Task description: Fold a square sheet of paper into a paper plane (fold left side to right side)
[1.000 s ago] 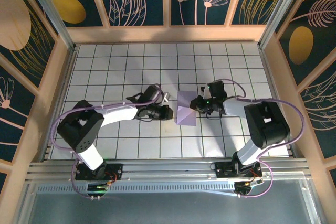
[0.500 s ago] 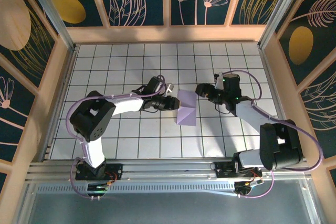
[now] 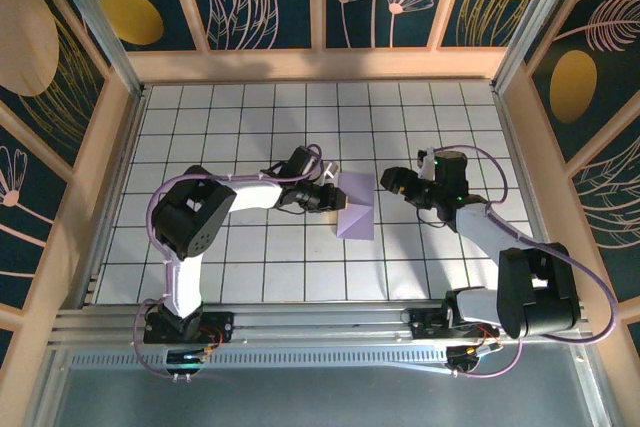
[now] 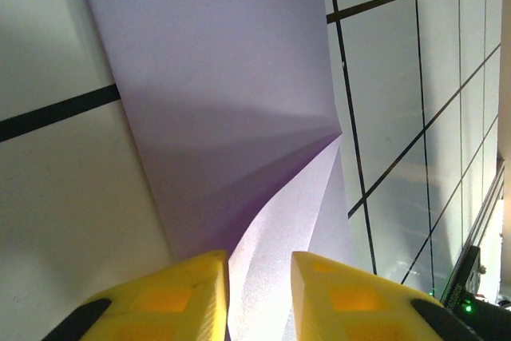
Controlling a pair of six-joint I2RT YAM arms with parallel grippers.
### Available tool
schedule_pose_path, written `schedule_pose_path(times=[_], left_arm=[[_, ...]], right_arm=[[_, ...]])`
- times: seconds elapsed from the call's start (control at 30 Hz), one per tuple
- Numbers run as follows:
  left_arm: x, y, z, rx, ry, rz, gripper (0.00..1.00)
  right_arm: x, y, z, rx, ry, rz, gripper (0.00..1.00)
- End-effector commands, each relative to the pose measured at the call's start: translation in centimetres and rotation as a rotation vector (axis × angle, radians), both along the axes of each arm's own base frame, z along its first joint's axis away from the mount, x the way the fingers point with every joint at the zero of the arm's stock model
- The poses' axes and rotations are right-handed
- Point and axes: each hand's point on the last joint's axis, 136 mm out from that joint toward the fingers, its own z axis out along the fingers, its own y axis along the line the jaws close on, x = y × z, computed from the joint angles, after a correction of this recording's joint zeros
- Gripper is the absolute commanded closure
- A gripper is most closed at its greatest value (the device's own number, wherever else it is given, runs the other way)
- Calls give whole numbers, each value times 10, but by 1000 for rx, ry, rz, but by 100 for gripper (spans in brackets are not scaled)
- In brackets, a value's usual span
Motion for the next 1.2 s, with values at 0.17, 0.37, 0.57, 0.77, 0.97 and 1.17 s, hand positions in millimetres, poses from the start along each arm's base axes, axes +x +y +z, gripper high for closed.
schedule_pose_path(times=[0.17, 0.37, 0.57, 0.77, 0.97, 1.17], left_arm=[[7, 0, 15, 0, -71, 1, 96], [9, 5, 48, -93, -146, 79, 100], [0, 12, 55, -149, -140, 126, 100], [-2, 15, 52, -144, -136, 134, 100], [-2, 17, 51, -141, -137, 138, 100], [-4, 20, 48, -133, -134, 143, 100]], right_arm=[[-10, 10, 7, 51, -12, 76, 32], [-27, 28, -3, 112, 33, 157, 40], [-38, 55, -15, 161, 69, 208, 43], [-36, 77, -20, 214, 74, 231, 44], [-27, 88, -30, 217, 90, 221, 44], [-25, 89, -41, 199, 121, 205, 43]])
